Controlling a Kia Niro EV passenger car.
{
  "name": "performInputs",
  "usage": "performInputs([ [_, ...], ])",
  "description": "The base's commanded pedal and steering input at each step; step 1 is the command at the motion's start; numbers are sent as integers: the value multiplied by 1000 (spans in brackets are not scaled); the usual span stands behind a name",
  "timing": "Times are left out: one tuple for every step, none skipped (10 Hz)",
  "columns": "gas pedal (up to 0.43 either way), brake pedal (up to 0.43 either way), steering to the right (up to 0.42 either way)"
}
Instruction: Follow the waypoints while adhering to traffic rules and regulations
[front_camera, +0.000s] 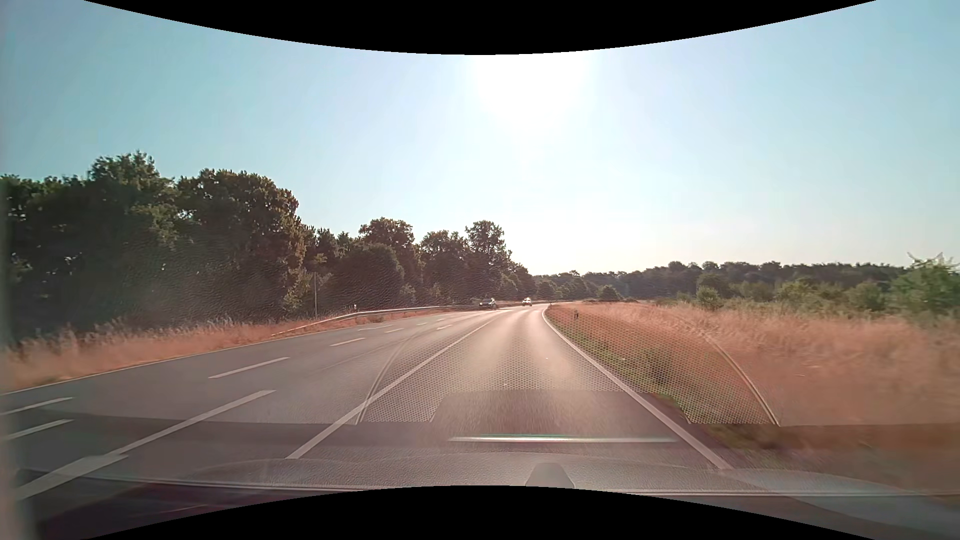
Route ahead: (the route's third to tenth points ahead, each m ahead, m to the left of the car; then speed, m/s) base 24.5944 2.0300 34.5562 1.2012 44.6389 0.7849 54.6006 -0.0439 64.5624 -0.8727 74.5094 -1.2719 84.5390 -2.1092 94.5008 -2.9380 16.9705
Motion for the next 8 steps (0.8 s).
performInputs([
  [220,0,1],
  [220,0,3],
  [220,0,3],
  [220,0,3],
  [220,0,3],
  [220,0,3],
  [220,0,3],
  [220,0,3],
])
